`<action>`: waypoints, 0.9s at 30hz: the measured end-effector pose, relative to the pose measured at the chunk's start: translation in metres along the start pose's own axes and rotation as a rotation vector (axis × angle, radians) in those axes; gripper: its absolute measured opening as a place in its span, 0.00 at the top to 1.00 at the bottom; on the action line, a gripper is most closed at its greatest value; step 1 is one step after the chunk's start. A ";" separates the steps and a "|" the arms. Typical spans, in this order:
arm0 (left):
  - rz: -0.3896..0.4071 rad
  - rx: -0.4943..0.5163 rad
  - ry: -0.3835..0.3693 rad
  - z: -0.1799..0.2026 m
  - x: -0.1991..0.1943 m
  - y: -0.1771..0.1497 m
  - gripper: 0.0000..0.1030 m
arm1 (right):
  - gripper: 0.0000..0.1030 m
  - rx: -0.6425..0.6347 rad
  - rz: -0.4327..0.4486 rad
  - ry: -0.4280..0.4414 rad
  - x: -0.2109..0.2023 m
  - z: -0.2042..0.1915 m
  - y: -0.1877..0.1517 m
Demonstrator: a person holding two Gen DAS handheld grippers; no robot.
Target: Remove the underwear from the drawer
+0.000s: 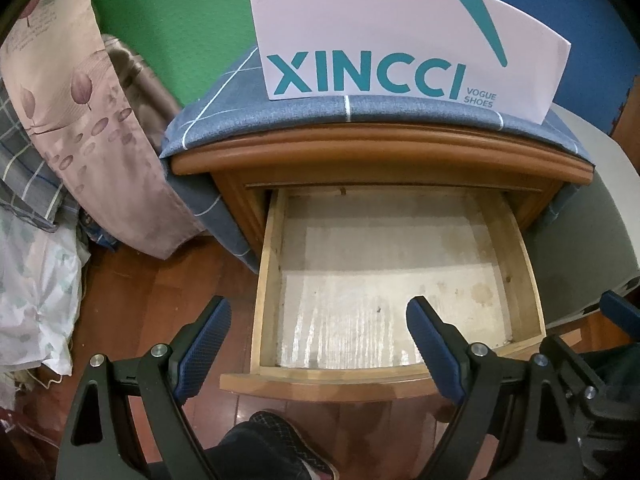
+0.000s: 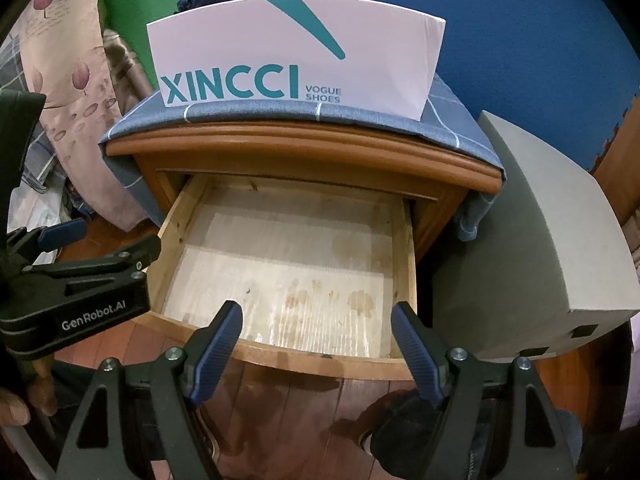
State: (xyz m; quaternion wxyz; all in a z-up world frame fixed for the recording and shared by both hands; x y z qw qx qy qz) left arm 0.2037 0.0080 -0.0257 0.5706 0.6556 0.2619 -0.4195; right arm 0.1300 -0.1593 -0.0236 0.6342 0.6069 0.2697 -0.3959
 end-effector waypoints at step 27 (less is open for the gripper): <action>-0.014 0.015 -0.024 0.003 0.003 -0.002 0.15 | 0.24 -0.001 -0.037 0.011 0.012 0.000 -0.004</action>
Point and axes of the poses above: each gripper's, at about its wrist camera, not at the fingertips, and x roughly the way its jaws point, z to its right, y to its top, the point moved 2 cm from there along x, roughly the way its jaws point, and after that the axes turned 3 degrees about -y, right-handed, at the moved point
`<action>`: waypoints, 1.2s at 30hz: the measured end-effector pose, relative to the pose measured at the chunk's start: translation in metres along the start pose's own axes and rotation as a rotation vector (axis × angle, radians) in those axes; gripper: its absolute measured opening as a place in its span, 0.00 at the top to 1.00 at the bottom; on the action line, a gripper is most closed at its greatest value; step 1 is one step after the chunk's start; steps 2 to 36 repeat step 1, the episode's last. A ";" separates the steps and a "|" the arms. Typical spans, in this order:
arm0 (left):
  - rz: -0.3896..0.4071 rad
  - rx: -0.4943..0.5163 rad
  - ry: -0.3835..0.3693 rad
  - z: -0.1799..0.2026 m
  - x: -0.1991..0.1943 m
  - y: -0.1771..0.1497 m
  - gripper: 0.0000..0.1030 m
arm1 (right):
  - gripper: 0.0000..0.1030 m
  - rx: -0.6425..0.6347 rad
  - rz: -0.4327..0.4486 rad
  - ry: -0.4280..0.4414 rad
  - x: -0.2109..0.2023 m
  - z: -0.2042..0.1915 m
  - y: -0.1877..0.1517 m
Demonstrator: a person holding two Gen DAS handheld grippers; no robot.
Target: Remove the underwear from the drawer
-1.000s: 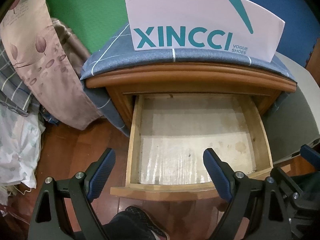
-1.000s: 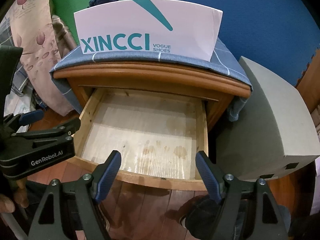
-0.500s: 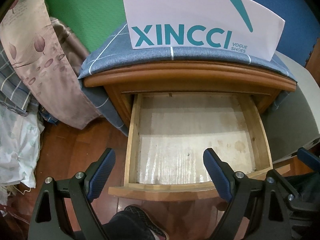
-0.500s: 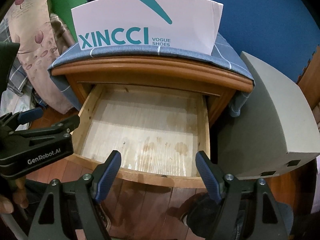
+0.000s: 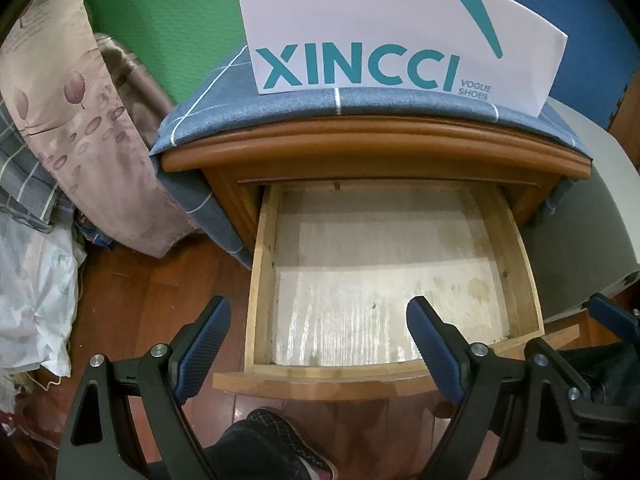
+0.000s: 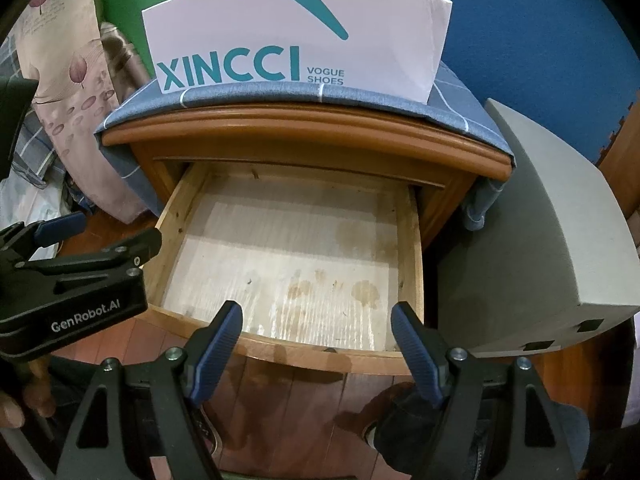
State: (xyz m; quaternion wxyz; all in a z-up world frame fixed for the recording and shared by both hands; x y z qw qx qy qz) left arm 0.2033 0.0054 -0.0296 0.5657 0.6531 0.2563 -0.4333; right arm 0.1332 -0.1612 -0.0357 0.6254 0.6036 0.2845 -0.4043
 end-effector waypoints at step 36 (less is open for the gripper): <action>-0.001 0.001 0.000 0.001 0.000 0.000 0.15 | 0.24 0.000 0.000 -0.001 0.000 0.000 0.000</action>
Point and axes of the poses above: each gripper's, at about its wrist camera, not at the fingertips, and x roughly the way its jaws point, z to its right, y to its top, the point moved 2 cm from there along x, roughly the way its jaws point, and after that the axes turned 3 degrees about -y, right-handed, at the moved point
